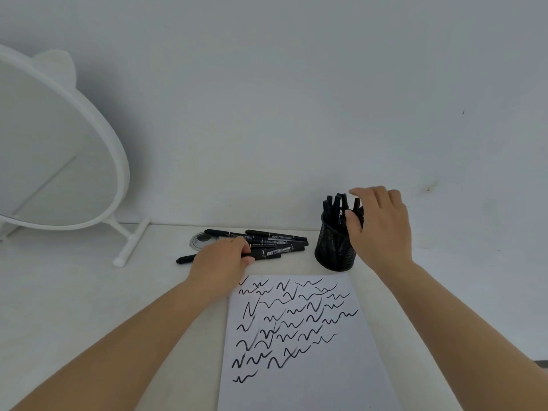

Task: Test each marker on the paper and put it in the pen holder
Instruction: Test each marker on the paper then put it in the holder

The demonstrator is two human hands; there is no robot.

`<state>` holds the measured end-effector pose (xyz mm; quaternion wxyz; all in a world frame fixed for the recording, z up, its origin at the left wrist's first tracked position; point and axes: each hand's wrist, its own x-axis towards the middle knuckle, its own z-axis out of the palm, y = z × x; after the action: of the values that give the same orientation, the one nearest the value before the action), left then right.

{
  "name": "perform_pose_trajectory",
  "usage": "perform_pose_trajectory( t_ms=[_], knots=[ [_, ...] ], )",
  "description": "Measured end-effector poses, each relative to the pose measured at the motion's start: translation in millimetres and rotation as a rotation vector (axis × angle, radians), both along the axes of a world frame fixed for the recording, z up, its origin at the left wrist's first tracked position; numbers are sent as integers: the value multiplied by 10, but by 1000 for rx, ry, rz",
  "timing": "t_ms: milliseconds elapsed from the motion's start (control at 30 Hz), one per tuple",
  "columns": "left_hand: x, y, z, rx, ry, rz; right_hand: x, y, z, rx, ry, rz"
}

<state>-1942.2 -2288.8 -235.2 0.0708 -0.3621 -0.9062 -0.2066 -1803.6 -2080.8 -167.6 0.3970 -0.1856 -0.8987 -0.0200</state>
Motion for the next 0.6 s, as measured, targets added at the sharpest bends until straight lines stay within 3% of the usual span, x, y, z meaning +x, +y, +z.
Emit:
perform_pose_trajectory(
  t_ms=[67,133,200,300,333,433,600],
  knots=[
    [121,-93,109,75,-29,-9,124,-144,22,182,155,95],
    [282,-196,220,163,-59,-36,248,-321,-19,210,159,250],
    [470,-289,327,250,-92,-76,332,-556,-73,-118,72,338],
    [751,-398,430,361,-138,-134,392,-882,-103,-884,-66,436],
    [838,-432,451,385,-147,-152,417,-973,-104,-1057,-47,488],
    [1067,-526,472,387,-92,-224,524,-1228,-116,-1264,107,602],
    [1291,-628,374,259,-109,-280,684,-1482,-246,-1502,297,534]
  ],
)
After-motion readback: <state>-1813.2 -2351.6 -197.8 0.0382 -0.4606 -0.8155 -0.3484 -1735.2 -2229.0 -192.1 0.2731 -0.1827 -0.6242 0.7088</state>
